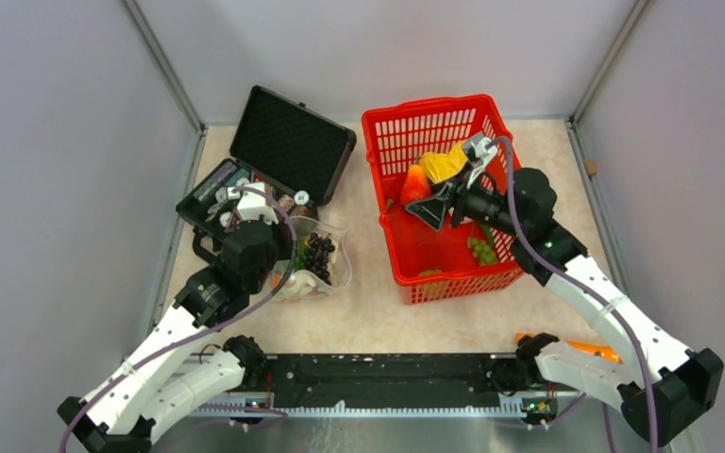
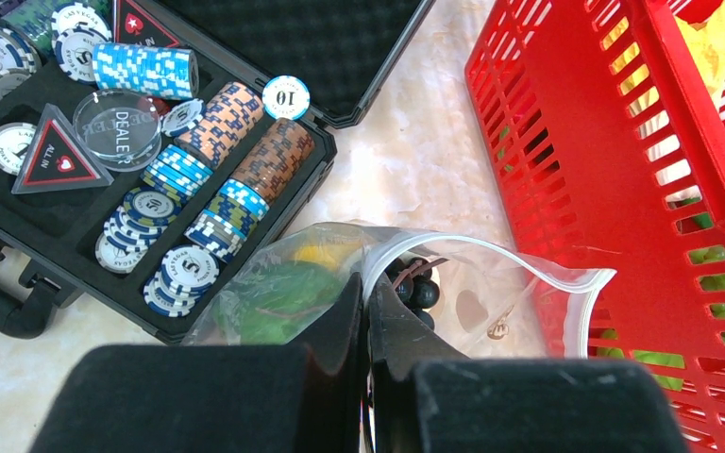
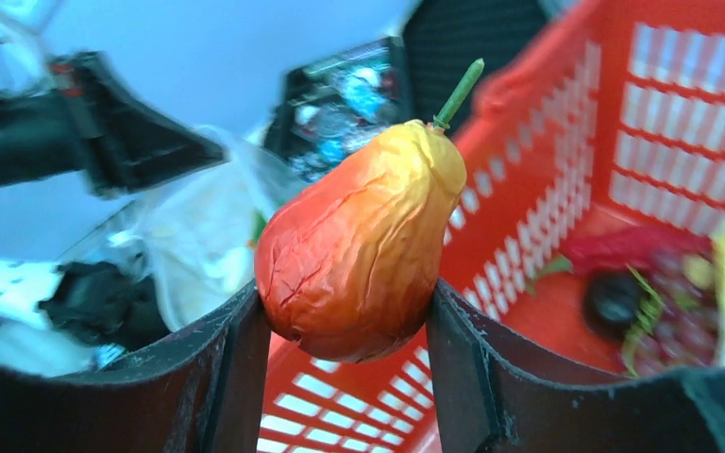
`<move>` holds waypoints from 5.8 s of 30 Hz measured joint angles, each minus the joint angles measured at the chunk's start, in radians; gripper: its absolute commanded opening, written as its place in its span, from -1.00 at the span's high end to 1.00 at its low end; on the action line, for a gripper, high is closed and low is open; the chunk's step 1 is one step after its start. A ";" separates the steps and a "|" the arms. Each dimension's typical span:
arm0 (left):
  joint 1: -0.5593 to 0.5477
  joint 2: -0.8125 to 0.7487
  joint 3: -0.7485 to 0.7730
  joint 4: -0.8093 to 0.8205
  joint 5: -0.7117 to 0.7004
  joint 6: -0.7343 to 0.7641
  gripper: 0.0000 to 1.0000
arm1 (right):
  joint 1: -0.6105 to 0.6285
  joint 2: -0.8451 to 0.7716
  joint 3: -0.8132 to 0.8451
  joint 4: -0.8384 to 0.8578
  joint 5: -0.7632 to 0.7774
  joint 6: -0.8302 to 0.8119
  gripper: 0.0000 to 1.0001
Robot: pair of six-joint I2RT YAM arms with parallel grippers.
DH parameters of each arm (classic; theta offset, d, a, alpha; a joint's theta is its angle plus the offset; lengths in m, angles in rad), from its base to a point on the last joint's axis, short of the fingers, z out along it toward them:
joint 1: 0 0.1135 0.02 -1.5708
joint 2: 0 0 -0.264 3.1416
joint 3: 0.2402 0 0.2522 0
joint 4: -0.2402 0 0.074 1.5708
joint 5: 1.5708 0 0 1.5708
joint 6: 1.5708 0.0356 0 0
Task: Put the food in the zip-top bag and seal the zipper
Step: Place the fake fruit in the zipper food storage bag, then move the bin to the center of the board, then adjust the zipper food storage bag at the center of the board.
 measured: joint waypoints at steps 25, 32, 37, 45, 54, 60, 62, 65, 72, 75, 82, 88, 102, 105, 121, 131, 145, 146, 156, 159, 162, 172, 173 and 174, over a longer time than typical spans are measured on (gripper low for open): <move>0.000 0.006 0.000 0.006 0.019 0.000 0.95 | 0.394 0.472 0.352 -0.266 -0.257 -0.283 0.36; 0.000 0.005 0.000 0.006 0.019 0.000 0.95 | 0.415 0.572 0.418 -0.351 -0.227 -0.331 0.34; 0.000 0.005 0.000 0.006 0.019 0.000 0.95 | 0.419 0.628 0.489 -0.375 -0.212 -0.338 0.09; 0.000 0.002 0.000 0.006 0.018 0.000 0.95 | 0.431 0.703 0.569 -0.406 -0.174 -0.343 -0.39; 0.000 -0.003 0.000 0.005 0.018 -0.001 0.95 | 0.455 0.664 0.529 -0.362 -0.130 -0.326 -0.46; 0.000 -0.003 0.000 0.005 0.018 0.000 0.95 | 0.432 0.452 0.373 -0.230 0.043 -0.220 -0.45; 0.000 -0.003 0.000 0.005 0.018 -0.001 0.95 | 0.398 0.395 0.358 -0.193 0.087 -0.164 -0.36; 0.000 -0.006 0.000 0.004 0.018 -0.001 0.96 | 0.354 0.370 0.367 -0.181 0.146 -0.116 -0.24; 0.000 -0.017 0.000 0.001 0.013 -0.001 0.97 | 0.345 0.483 0.422 -0.247 0.187 -0.061 0.02; 0.000 -0.031 0.000 -0.006 0.006 -0.002 0.97 | 0.345 0.537 0.460 -0.277 0.218 -0.055 0.04; 0.000 -0.042 0.000 -0.018 -0.004 -0.005 0.96 | 0.352 0.606 0.565 -0.396 0.430 -0.057 0.04; 0.000 -0.032 0.000 -0.019 -0.003 -0.005 0.96 | 0.349 0.605 0.590 -0.456 0.510 -0.102 0.02; 0.000 -0.022 0.000 -0.019 0.007 -0.003 0.96 | 0.317 0.628 0.633 -0.609 0.608 -0.212 -0.14; 0.000 -0.016 0.000 -0.019 0.016 0.011 0.97 | 0.304 0.526 0.472 -0.444 0.490 -0.249 -0.28; 0.006 -0.020 0.008 -0.036 0.085 0.103 0.98 | 0.352 0.372 0.246 -0.159 0.044 -0.654 -0.47; 0.006 -0.026 0.014 -0.054 0.139 0.140 0.99 | 0.357 0.399 0.200 -0.209 -0.007 -1.144 -0.53; 0.006 -0.029 0.027 -0.083 0.296 0.209 0.99 | 0.357 0.544 0.202 -0.150 -0.087 -1.390 0.31; 0.006 -0.028 0.027 -0.085 0.303 0.212 0.99 | 0.357 0.548 0.202 -0.145 -0.087 -1.390 0.40; 0.007 -0.013 0.037 -0.097 0.309 0.222 0.75 | 0.357 0.543 0.210 -0.118 -0.086 -1.324 1.00; 0.008 -0.008 0.054 -0.107 0.295 0.233 -0.02 | 0.357 0.543 0.275 -0.212 -0.086 -1.274 1.00; 0.009 -0.004 0.086 -0.116 0.275 0.245 -0.52 | 0.350 0.542 0.351 -0.285 -0.099 -1.195 1.00; 0.020 -0.058 0.171 -0.118 0.248 0.293 -0.97 | 0.275 0.577 0.576 -0.576 -0.222 -0.951 1.00; 0.020 -0.071 0.171 -0.117 0.242 0.299 -0.97 | 0.258 0.600 0.620 -0.603 -0.240 -0.931 1.00; 0.020 -0.080 0.169 -0.115 0.235 0.304 -0.97 | 0.243 0.619 0.648 -0.616 -0.254 -0.917 1.00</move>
